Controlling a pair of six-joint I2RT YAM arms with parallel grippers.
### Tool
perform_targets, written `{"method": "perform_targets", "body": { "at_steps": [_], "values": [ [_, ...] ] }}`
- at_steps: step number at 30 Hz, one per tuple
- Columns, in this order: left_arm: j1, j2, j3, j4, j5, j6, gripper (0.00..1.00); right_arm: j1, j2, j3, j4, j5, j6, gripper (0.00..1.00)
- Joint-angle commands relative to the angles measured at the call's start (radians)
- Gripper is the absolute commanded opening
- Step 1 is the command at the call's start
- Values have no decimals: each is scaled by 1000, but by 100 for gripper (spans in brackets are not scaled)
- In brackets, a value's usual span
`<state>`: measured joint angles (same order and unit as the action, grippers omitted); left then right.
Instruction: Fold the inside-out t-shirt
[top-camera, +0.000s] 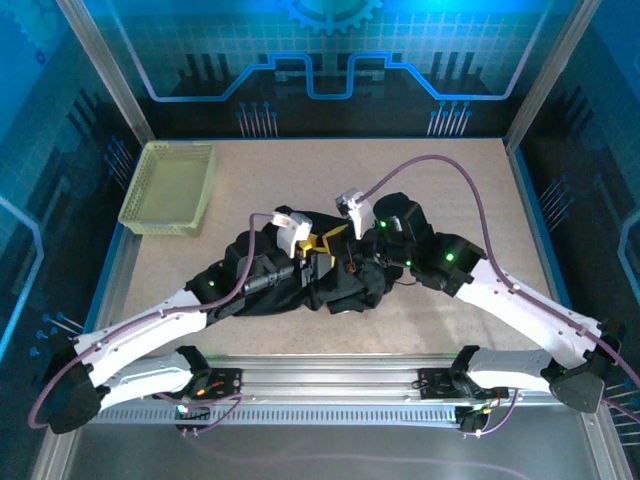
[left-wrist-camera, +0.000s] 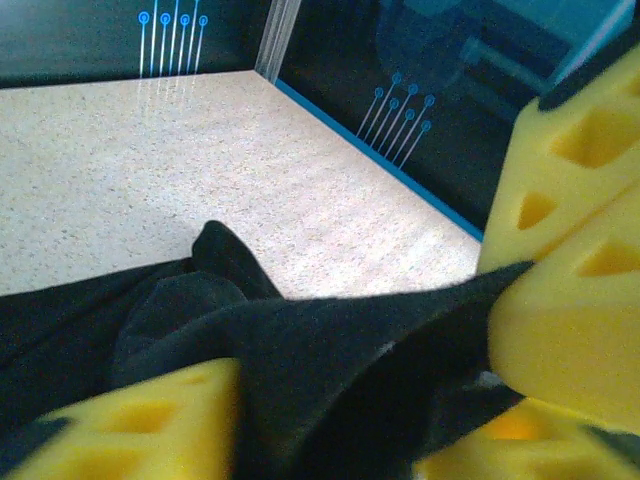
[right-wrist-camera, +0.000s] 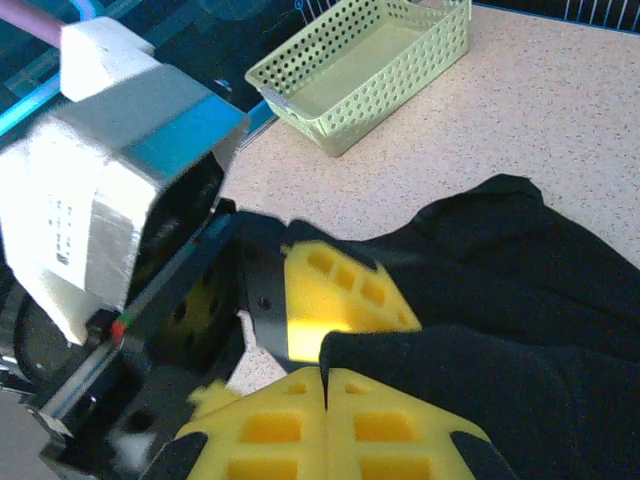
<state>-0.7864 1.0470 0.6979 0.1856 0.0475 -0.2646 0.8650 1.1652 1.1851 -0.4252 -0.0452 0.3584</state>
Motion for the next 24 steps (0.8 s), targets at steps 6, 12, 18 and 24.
{"method": "perform_targets", "body": {
  "at_steps": [6,12,18,24],
  "values": [
    [22,1,18,-11,-163,-27,0,7,-49,-9,-7,120,-9,42],
    [221,-180,-34,-205,-332,-161,0,-203,-83,-107,-95,230,32,66],
    [300,-388,-130,-360,-447,-217,1,-456,126,-174,-98,165,104,63],
    [308,-434,-143,-533,-613,-309,0,-500,400,-128,-119,182,189,63]
  ]
}}
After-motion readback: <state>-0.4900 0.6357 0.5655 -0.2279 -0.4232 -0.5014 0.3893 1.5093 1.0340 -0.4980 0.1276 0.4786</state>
